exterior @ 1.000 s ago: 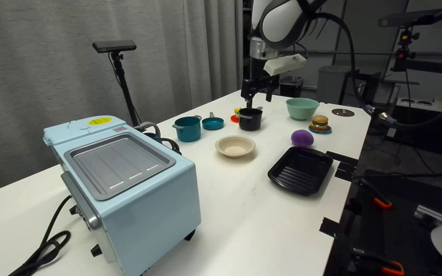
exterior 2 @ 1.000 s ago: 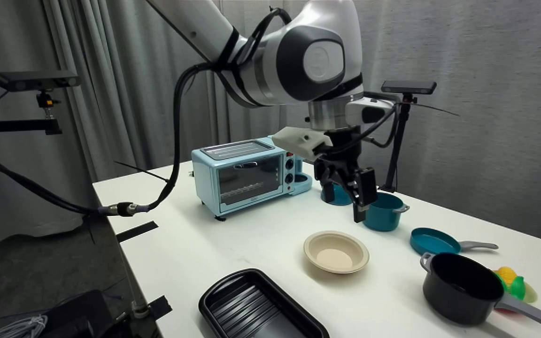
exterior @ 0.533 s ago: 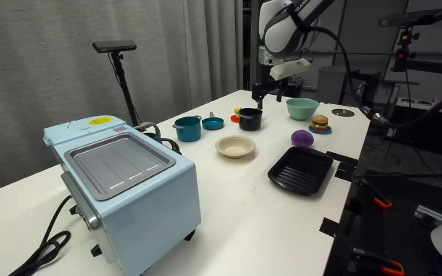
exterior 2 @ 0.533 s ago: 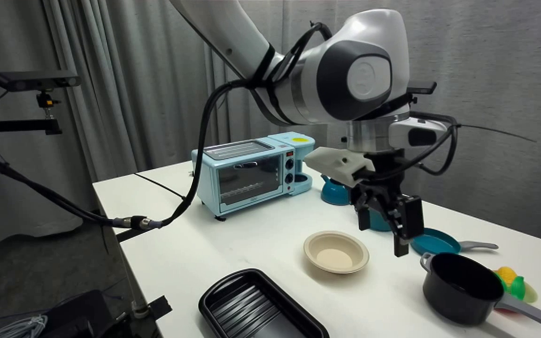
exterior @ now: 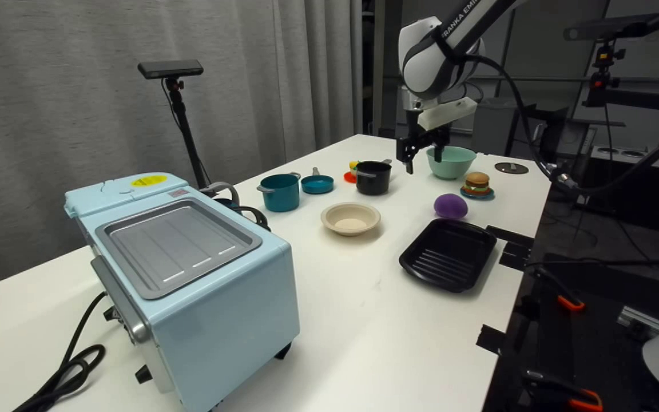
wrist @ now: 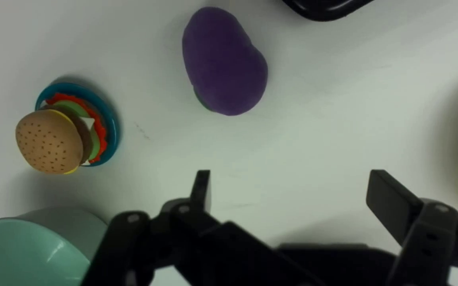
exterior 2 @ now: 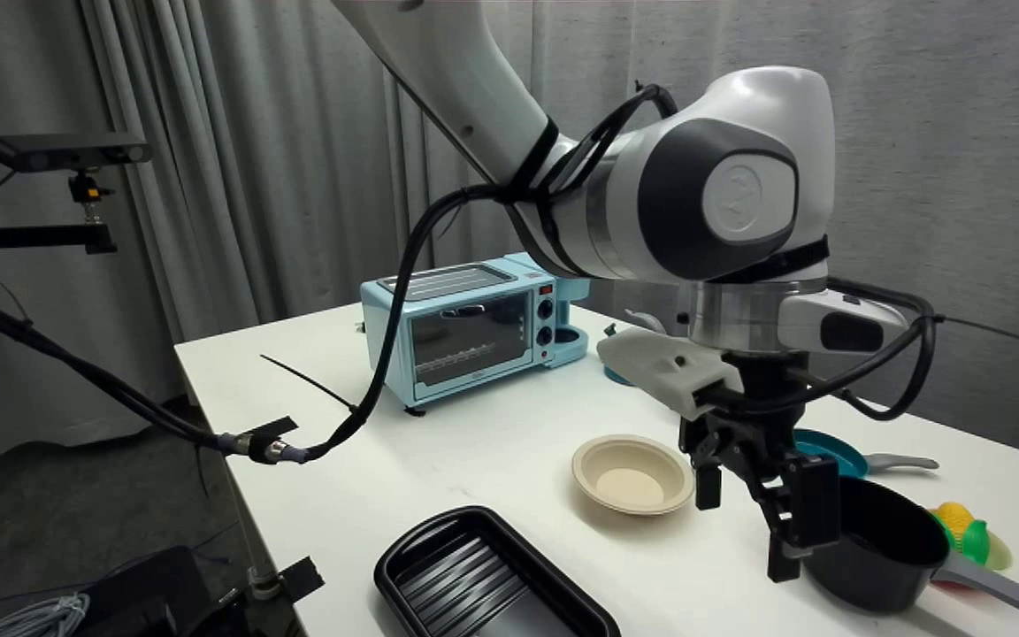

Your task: Put the purple plushy on the cream plate

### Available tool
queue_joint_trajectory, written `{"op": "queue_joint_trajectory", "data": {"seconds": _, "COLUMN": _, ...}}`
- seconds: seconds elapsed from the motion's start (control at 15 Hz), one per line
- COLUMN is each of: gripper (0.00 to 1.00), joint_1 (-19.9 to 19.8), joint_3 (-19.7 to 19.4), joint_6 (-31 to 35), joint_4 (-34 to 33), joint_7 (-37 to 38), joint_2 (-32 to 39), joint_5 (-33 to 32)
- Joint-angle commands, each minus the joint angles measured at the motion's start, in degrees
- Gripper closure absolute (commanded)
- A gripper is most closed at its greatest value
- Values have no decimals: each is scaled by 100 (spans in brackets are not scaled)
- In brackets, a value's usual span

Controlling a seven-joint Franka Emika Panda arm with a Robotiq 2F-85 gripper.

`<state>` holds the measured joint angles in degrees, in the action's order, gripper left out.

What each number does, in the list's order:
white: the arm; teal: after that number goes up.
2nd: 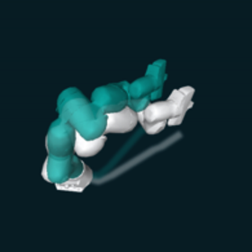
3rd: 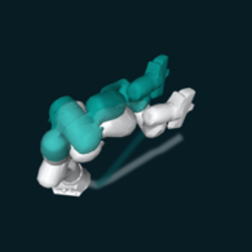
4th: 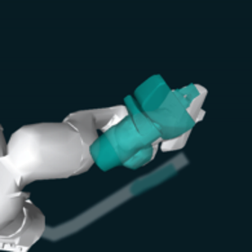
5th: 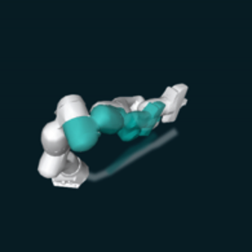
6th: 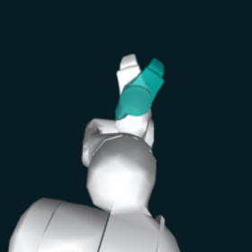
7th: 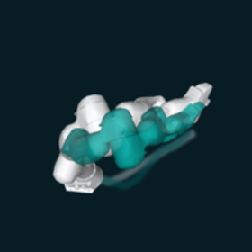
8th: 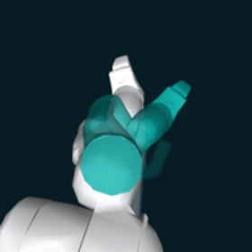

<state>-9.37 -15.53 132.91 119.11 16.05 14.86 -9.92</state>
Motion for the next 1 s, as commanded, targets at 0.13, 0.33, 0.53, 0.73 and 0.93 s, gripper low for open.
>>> {"op": "queue_joint_trajectory", "data": {"seconds": 0.13, "gripper": 0, "joint_1": -98, "joint_3": -101, "joint_6": 91, "joint_4": 308, "joint_7": 56, "joint_2": 172, "joint_5": -123}}
{"op": "queue_joint_trajectory", "data": {"seconds": 0.33, "gripper": 0, "joint_1": -114, "joint_3": -151, "joint_6": 196, "joint_4": 519, "joint_7": 62, "joint_2": 295, "joint_5": -153}}
{"op": "queue_joint_trajectory", "data": {"seconds": 0.53, "gripper": 0, "joint_1": -109, "joint_3": -218, "joint_6": 345, "joint_4": 640, "joint_7": 82, "joint_2": 441, "joint_5": -183}}
{"op": "queue_joint_trajectory", "data": {"seconds": 0.73, "gripper": 0, "joint_1": -83, "joint_3": -323, "joint_6": 509, "joint_4": 684, "joint_7": 138, "joint_2": 614, "joint_5": -294}}
{"op": "queue_joint_trajectory", "data": {"seconds": 0.93, "gripper": 1, "joint_1": -69, "joint_3": -385, "joint_6": 655, "joint_4": 689, "joint_7": 141, "joint_2": 777, "joint_5": -371}}
